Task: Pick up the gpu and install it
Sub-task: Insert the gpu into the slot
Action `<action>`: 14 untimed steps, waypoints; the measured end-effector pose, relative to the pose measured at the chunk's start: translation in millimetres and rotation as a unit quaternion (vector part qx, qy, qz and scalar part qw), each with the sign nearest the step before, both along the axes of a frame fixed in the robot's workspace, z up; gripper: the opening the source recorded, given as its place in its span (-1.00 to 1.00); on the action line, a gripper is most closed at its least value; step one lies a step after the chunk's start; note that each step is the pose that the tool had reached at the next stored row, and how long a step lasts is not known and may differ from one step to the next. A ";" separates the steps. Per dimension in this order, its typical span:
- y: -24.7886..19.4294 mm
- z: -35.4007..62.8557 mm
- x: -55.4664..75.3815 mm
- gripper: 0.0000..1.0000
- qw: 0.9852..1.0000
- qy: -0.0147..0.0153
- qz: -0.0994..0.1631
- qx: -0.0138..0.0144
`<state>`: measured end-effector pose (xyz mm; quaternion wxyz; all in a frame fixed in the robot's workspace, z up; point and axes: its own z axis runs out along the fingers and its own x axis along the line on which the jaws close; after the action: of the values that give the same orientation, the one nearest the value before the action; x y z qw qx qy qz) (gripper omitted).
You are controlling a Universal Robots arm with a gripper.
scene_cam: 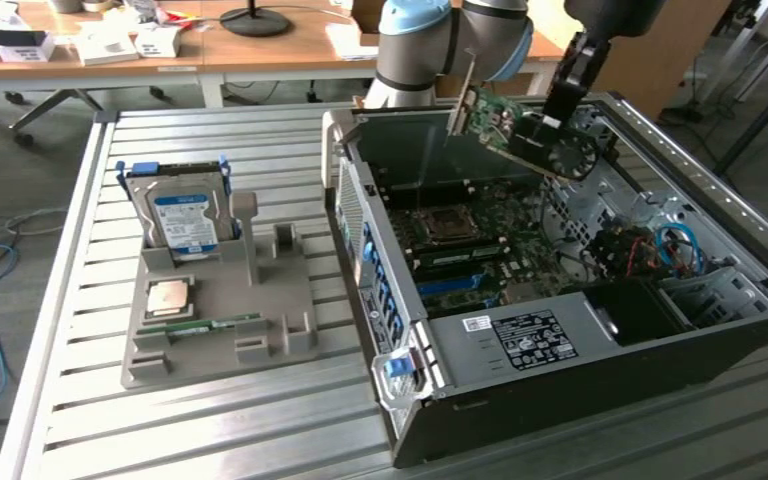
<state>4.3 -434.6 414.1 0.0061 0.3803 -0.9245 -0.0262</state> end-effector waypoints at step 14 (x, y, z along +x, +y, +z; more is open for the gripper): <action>0.0 -1.1 0.0 -0.47 0.987 0.000 0.160 -0.001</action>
<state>4.3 -434.6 413.0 0.0107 0.5230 -0.8519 -0.0238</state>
